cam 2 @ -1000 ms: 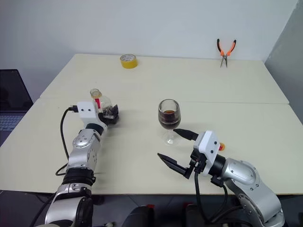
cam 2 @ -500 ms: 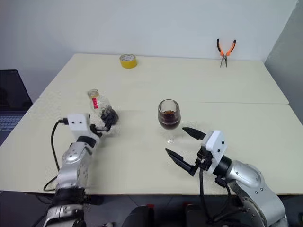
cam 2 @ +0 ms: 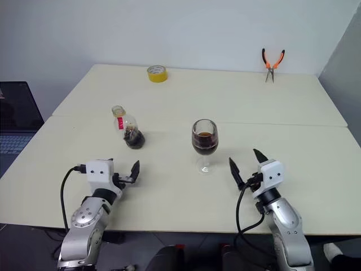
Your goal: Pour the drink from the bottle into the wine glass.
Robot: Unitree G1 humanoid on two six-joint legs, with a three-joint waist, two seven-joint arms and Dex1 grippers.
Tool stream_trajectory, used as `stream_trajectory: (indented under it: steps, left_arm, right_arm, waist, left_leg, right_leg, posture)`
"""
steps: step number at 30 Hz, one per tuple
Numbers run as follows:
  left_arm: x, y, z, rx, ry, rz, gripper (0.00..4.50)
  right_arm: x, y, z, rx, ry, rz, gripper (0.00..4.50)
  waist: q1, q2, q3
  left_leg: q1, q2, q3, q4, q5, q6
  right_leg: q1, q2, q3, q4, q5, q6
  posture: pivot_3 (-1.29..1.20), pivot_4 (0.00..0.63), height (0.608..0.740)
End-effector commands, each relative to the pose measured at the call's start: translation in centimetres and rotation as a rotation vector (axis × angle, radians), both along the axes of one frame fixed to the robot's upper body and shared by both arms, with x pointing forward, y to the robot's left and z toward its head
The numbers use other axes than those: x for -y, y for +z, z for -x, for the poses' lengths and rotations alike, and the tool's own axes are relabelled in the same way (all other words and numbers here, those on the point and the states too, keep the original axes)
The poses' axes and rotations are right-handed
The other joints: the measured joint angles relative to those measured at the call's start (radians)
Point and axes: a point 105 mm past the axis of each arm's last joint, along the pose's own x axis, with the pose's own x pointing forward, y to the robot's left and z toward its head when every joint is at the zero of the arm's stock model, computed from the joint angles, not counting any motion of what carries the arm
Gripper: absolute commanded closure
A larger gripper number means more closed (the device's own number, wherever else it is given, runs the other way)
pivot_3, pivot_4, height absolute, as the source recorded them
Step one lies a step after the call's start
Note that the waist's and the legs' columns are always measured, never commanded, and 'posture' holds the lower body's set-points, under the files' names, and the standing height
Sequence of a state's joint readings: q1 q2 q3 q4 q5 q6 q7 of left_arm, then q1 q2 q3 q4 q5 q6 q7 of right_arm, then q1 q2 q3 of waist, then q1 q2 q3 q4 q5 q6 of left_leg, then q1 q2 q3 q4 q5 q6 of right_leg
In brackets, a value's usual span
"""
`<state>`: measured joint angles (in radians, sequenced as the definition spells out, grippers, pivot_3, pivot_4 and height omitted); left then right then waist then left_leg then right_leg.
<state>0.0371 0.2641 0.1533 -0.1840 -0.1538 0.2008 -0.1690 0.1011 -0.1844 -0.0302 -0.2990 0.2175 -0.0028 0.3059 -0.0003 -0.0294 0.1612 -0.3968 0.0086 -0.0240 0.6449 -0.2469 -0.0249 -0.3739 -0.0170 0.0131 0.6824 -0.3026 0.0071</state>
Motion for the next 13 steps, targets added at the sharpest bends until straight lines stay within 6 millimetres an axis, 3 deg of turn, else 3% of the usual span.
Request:
stream_trajectory:
  steps: [1,13]
  left_arm:
    - [1.1,1.8,-0.2,0.078,-0.03,0.001,0.03]
    - [1.2,2.6,-1.2,0.126,-0.006,0.011,0.03]
  right_arm:
    - [1.3,0.9,-0.1,0.057,-0.067,-0.065,0.0]
    - [1.3,-0.3,0.0,0.021,-0.043,-0.1,0.0]
  waist:
    - [-0.001,0.0,0.0]
    - [-0.002,0.0,0.0]
  left_leg:
    - [0.0,0.0,0.0,0.0,0.0,0.0]
    - [0.0,0.0,0.0,0.0,0.0,0.0]
  right_leg:
    - [0.0,0.0,0.0,0.0,0.0,0.0]
    - [0.0,0.0,0.0,0.0,0.0,0.0]
  posture:
    - [0.0,0.15,0.74]
    - [0.0,0.15,0.74]
